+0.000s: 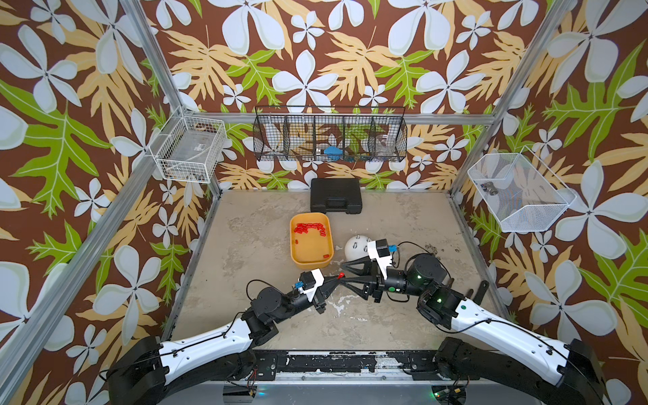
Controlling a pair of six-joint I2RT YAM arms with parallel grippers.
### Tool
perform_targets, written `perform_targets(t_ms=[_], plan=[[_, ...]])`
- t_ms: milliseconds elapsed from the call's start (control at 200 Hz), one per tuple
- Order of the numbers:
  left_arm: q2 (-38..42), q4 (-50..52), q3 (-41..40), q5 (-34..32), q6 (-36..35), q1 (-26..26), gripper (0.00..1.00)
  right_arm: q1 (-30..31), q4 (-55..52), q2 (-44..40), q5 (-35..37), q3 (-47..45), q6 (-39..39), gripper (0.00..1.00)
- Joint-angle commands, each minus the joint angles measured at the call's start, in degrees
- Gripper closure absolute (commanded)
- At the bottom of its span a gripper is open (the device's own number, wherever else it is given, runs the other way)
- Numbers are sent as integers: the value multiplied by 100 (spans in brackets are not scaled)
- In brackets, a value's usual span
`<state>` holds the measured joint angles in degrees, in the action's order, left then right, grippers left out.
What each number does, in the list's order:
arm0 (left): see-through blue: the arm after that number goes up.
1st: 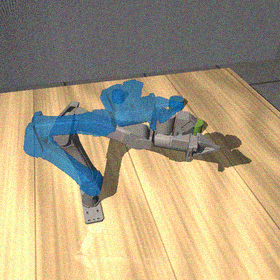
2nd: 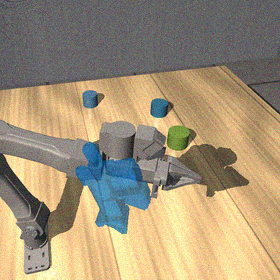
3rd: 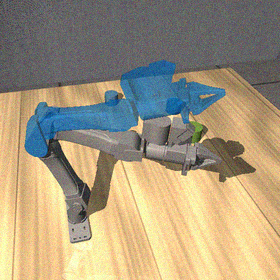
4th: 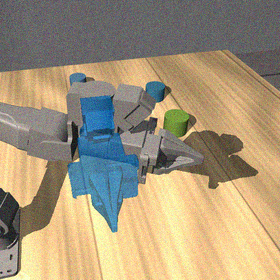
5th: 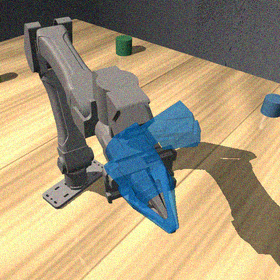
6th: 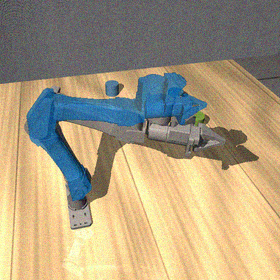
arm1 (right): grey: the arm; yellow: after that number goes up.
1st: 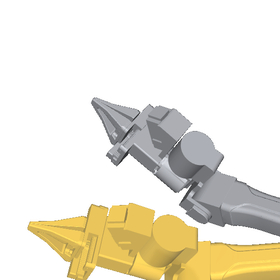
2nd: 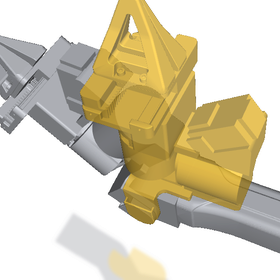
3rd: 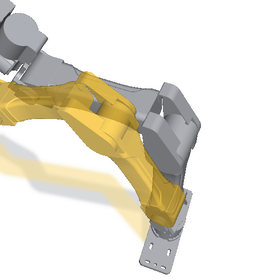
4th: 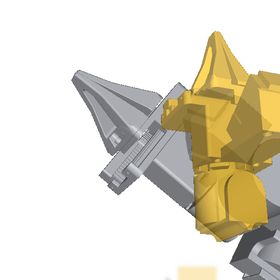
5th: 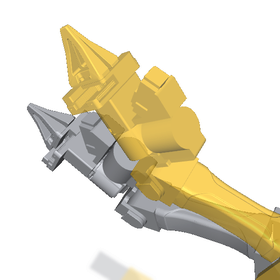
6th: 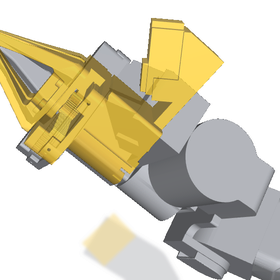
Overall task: Cover the protruding screws with screw protection sleeves
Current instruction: Pick up the screw protection sleeve from the center of the board.
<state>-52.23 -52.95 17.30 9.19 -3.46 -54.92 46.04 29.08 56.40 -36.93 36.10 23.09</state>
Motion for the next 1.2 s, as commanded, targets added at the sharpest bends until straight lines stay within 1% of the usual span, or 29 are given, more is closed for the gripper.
perform_targets(t_ms=[0, 50, 250, 325, 400, 490, 525, 611, 911, 926, 936, 956, 976, 1031, 1051, 1081, 1156, 1196], plan=[[4, -130, 39, 51, -18, 3, 100, 3, 67, 11, 149, 18, -99, 47], [11, -134, 29, 66, -7, -1, 100, 6, 63, 11, 222, 6, -103, 48], [18, -134, 28, 113, 21, 3, 100, -1, 16, 39, 234, 26, -179, 67], [11, -137, 37, 127, 29, 6, 100, 1, 18, 72, 198, 7, -191, 68], [11, -138, 37, 151, 39, 5, 100, -1, 29, 95, 129, 15, -183, 66], [20, -137, 23, 162, 39, 0, 100, -6, 39, 128, 60, 30, -173, 70], [28, -137, 15, 162, 43, 4, 100, -2, 39, 133, 54, 40, -167, 77], [50, -137, 2, 139, 37, 1, 100, -4, 62, 117, 93, 38, -131, 100], [13, -166, -60, 91, 37, 0, 100, -21, -299, -23, 223, 222, -180, 100], [5, -164, -64, 87, 24, -1, 97, -20, -352, -24, 253, 253, -185, 100], [5, -163, -68, 84, 15, -2, 93, -24, -392, -20, 271, 274, -190, 100], [-1, -162, -76, 72, -15, 0, 77, -22, -473, -9, 288, 318, -199, 100], [-6, -163, -90, 51, -40, 0, 64, -22, -555, 0, 286, 362, -207, 100], [-11, -81, -108, -149, -128, 2, 38, -25, -870, 52, 514, 533, -238, 100], [-15, -37, -111, -271, -159, -7, 31, -12, -1001, 68, 580, 594, -258, 100], [-24, 14, -118, -435, -236, 2, 26, -7, -1194, 102, 685, 693, -299, 100], [-18, 214, -118, -866, -441, -36, 25, 103, -1671, 150, 1149, 883, -384, 100], [17, 223, -154, -985, -576, -56, 25, 199, -1902, 182, 1443, 961, -478, 100]])
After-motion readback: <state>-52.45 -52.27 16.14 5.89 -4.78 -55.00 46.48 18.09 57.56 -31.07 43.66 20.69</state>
